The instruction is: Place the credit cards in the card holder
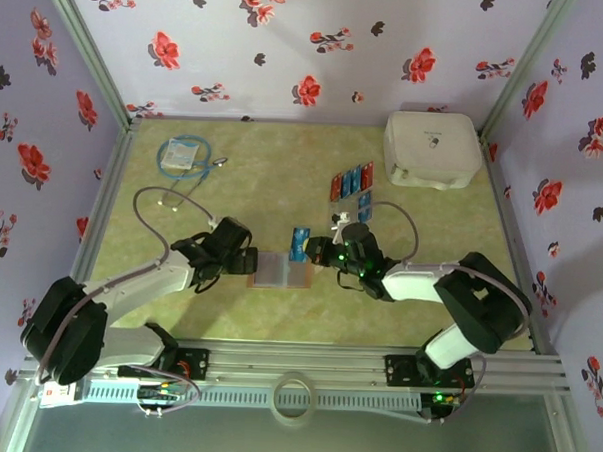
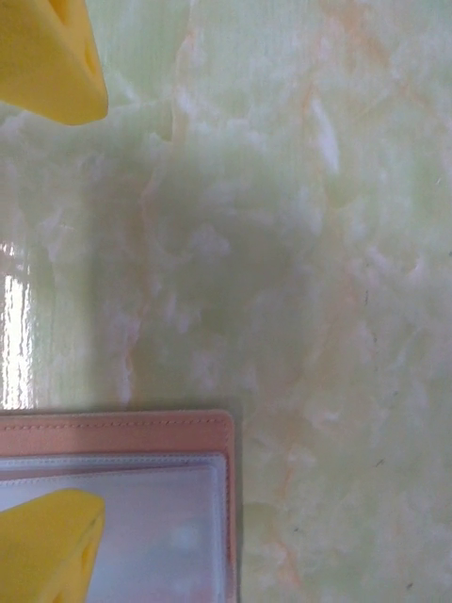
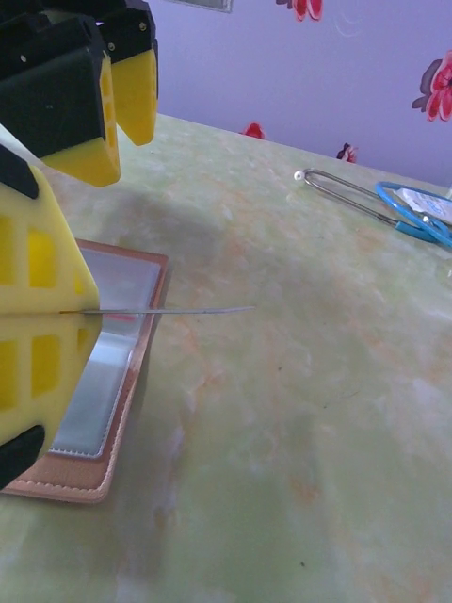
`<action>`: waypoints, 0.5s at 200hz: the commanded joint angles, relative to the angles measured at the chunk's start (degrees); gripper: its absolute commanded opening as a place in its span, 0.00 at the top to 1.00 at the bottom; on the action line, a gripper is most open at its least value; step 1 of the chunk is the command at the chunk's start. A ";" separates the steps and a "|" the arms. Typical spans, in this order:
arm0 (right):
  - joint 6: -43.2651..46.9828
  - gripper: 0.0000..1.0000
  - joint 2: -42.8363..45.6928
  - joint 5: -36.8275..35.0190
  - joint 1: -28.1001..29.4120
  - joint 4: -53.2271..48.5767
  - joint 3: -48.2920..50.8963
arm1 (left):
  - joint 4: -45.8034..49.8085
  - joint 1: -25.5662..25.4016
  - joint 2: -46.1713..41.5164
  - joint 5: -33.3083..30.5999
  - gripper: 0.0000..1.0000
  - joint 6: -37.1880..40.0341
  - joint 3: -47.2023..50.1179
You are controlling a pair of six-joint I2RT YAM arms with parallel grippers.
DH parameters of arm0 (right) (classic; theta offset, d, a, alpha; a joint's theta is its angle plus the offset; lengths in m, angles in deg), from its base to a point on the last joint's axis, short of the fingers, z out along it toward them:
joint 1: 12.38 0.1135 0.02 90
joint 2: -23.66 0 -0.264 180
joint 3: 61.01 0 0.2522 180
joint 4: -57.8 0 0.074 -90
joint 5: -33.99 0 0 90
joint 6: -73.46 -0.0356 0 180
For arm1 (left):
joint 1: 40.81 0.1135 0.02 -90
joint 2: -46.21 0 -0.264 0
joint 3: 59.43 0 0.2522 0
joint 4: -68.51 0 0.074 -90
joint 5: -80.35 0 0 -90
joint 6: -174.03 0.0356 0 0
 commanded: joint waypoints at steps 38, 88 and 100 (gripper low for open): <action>-5.99 1.00 -7.48 2.96 0.50 21.12 5.15 | -0.07 -3.05 3.74 -0.43 0.00 -1.23 -2.11; -7.43 1.00 -9.69 3.66 0.63 24.52 5.94 | -1.49 -4.84 4.48 -0.81 0.00 -1.23 -1.16; -7.52 1.00 -9.77 3.71 0.68 24.62 5.92 | -2.05 -5.10 4.80 -0.85 0.00 -1.34 -0.91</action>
